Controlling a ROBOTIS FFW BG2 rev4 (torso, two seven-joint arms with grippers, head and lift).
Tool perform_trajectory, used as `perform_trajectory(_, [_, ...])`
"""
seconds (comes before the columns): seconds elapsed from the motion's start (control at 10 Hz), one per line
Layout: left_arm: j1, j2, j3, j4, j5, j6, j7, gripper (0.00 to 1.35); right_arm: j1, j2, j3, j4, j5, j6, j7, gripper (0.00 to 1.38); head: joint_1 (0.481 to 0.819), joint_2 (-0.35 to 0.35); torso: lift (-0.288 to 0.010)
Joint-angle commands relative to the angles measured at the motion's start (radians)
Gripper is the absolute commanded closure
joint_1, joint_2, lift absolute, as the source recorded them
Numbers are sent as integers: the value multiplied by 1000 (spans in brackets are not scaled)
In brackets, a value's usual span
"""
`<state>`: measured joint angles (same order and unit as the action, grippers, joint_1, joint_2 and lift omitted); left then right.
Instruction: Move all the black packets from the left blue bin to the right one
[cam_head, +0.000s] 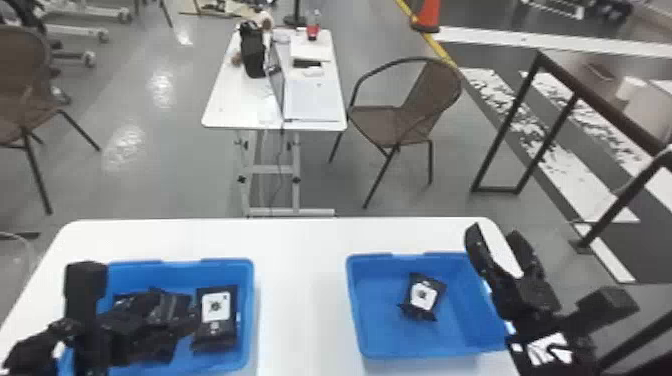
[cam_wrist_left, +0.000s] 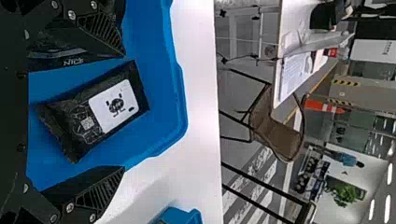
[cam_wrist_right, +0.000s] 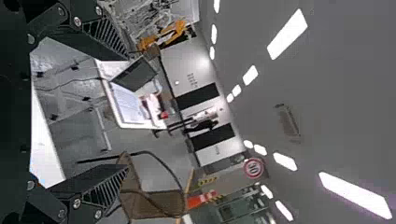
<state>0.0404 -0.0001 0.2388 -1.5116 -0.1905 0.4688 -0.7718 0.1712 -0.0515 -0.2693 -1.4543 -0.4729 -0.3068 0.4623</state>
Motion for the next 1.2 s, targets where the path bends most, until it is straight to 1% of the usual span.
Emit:
perform_trajectory(0.0, [-19, -3, -1, 39, -4, 8, 11, 176, 54, 38, -4, -127, 155, 6, -27, 220, 695, -139, 0])
perform_trajectory(0.1, [-37, -3, -10, 76, -6, 11, 12, 176, 74, 47, -5, -175, 286, 84, -37, 222, 695, -134, 0])
perform_trajectory(0.2, [-62, -3, -42, 116, -6, 8, 26, 176, 85, 52, -5, -173, 375, 101, -42, 222, 695, -116, 0])
perform_trajectory(0.3, [-86, 3, -78, 156, -3, 7, 63, 176, 93, 52, -11, -176, 455, 107, -53, 222, 695, -108, 0])
perform_trajectory(0.4, [-117, 2, -98, 203, -1, 4, 89, 176, 97, 52, -16, -181, 493, 129, -53, 222, 695, -115, 0])
perform_trajectory(0.5, [-155, 2, -113, 277, 2, 5, 92, 176, 100, 52, -16, -178, 482, 130, -53, 222, 695, -127, 0])
perform_trajectory(0.6, [-183, -1, -124, 327, -1, 47, 100, 176, 99, 52, -14, -175, 470, 130, -51, 222, 695, -133, 0])
perform_trajectory(0.7, [-192, 0, -145, 330, -23, 80, 132, 177, 97, 52, -14, -172, 462, 132, -51, 222, 695, -145, 0])
perform_trajectory(0.9, [-208, 0, -148, 344, -55, 116, 161, 177, 99, 52, -14, -159, 441, 132, -51, 222, 695, -148, 0])
perform_trajectory(1.1, [-251, 3, -153, 441, -52, 99, 189, 177, 100, 52, -14, -155, 421, 132, -51, 222, 695, -143, 0])
